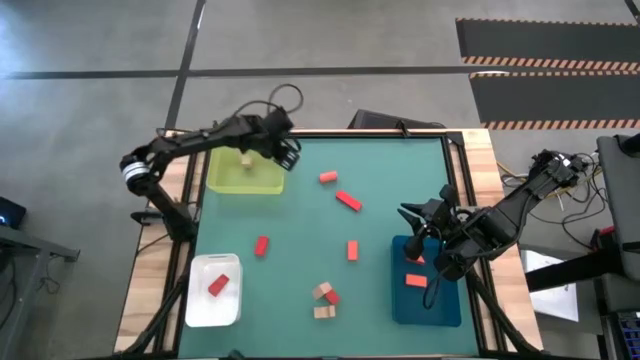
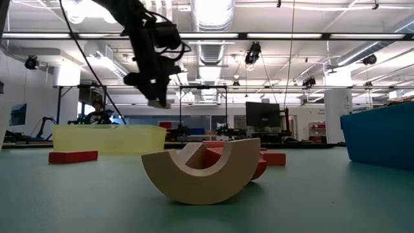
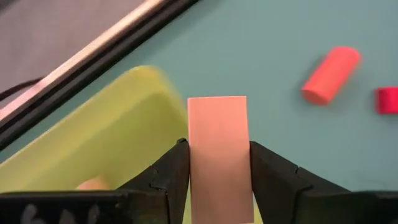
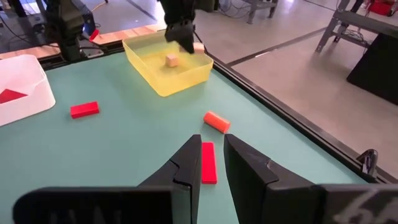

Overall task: Sort & place blocks by color
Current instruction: Put the light brown block into the yellow bin

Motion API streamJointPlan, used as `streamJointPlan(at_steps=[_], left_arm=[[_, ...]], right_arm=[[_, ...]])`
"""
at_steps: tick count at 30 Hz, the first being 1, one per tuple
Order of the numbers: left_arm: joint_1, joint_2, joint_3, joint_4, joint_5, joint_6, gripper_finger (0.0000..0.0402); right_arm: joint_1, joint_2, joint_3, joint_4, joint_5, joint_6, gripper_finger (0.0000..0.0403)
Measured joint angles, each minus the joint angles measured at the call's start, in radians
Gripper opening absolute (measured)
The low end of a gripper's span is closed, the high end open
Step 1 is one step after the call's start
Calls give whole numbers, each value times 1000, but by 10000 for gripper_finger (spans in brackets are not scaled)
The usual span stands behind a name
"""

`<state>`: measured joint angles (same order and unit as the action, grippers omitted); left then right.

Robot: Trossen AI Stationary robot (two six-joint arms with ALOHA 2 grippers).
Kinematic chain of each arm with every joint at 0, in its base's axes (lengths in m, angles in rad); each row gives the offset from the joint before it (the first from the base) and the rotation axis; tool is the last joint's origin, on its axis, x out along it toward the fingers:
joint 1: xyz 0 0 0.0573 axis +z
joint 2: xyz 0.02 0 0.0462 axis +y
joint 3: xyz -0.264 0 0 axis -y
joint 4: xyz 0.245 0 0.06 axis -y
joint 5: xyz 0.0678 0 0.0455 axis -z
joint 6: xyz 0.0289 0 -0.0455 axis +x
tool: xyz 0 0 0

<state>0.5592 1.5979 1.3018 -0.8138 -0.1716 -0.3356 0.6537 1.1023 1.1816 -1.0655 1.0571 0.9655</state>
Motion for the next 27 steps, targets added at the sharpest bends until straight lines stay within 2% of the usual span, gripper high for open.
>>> streamJointPlan(at_steps=[13,27], left_arm=[[236,-32,-12,-172,-3,-28,133],[329,-181,-277,-137,-20,-128,134]], right_arm=[[0,0,0,0,-1,-1,59],[0,0,0,-1,1,-8,59]])
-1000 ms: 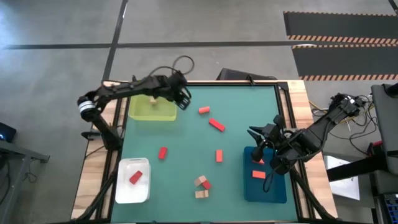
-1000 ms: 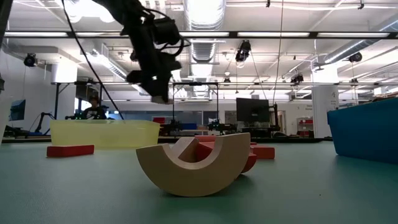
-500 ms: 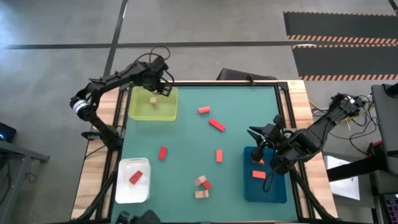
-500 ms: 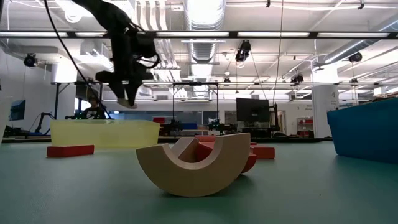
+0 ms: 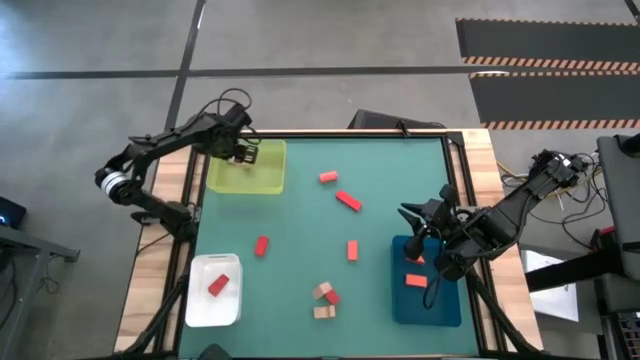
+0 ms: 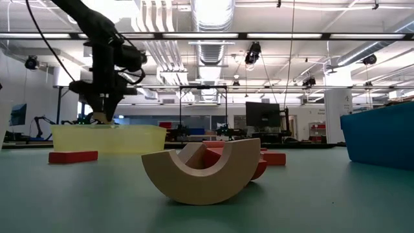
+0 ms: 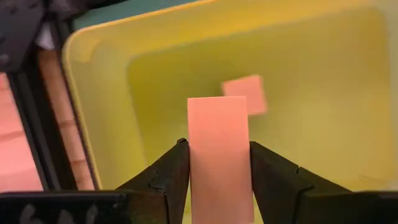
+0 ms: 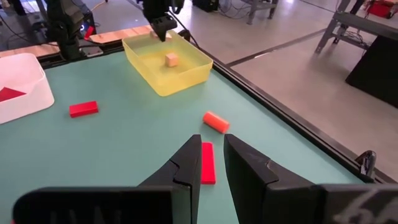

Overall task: Sort & place blocks by color
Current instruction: Put the light brown block into the yellow bin

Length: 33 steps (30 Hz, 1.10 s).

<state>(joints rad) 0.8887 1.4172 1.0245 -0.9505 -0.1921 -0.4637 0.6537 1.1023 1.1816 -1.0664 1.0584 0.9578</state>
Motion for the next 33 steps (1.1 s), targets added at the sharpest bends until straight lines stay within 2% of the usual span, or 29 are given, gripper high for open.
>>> streamJointPlan(at_steps=[9,18,26,33], left_arm=[[8,-17,-144,160,-17,-36,134],[9,-18,-248,262,-83,-56,134],[9,-12,-292,373,-109,-65,134],[10,-12,-311,372,-124,-80,135]], right_arm=[[-13,-1,0,-2,0,-16,59],[-13,-1,0,0,0,-13,59],[-13,-1,0,1,0,-12,59],[-13,-2,0,1,0,8,59]])
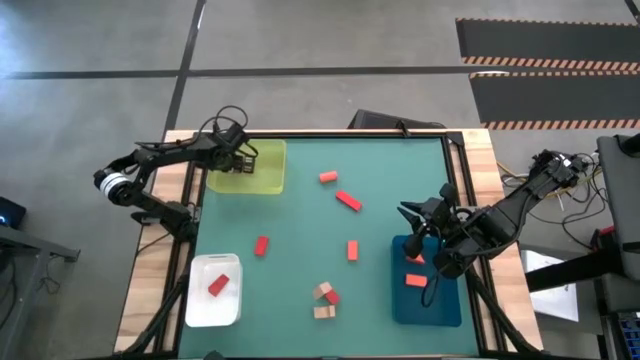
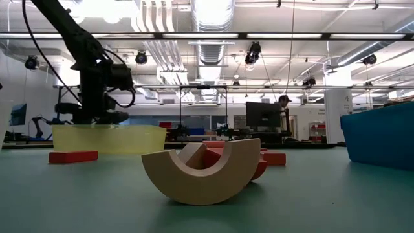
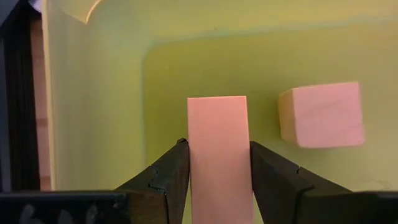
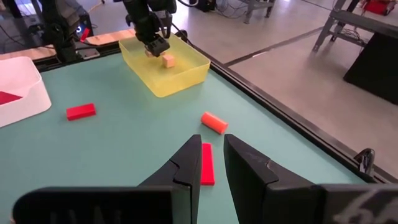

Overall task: Sort & place blocks by color
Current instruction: Put the light brown block into the yellow bin

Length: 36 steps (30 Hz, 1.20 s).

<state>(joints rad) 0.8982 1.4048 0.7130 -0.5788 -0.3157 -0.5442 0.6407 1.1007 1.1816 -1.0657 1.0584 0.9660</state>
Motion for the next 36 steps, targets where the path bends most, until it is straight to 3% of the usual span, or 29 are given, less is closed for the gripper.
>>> streamJointPlan(at_steps=[36], left_arm=[[0,0,5,-4,36,11,135]], right_arm=[[0,0,1,0,0,-36,59]])
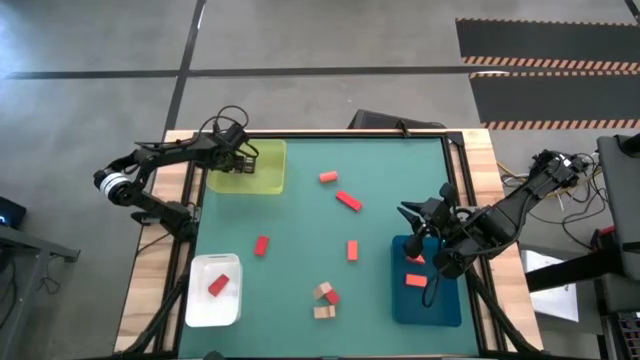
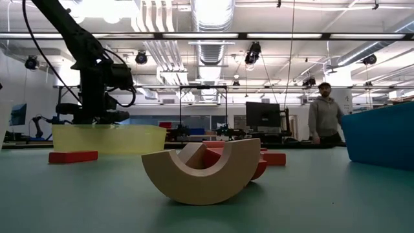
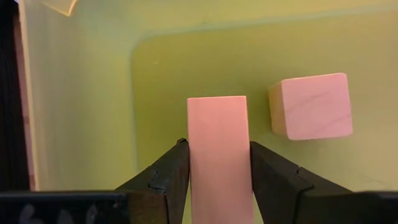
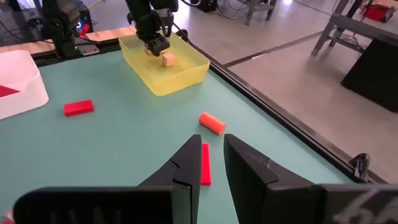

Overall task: Sort & place blocks by color
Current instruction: Put the light brown block into the yellow bin, then put the red block into the white bin

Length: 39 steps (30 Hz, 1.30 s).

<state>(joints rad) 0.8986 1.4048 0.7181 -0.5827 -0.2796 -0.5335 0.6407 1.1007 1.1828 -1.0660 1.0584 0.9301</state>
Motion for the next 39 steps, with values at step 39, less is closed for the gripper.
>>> streamJointPlan(at_steps=[39], left_arm=[[-122,-395,172,-105,145,-71,238]], right_arm=[[-221,0,67,10,-190,-133,59]])
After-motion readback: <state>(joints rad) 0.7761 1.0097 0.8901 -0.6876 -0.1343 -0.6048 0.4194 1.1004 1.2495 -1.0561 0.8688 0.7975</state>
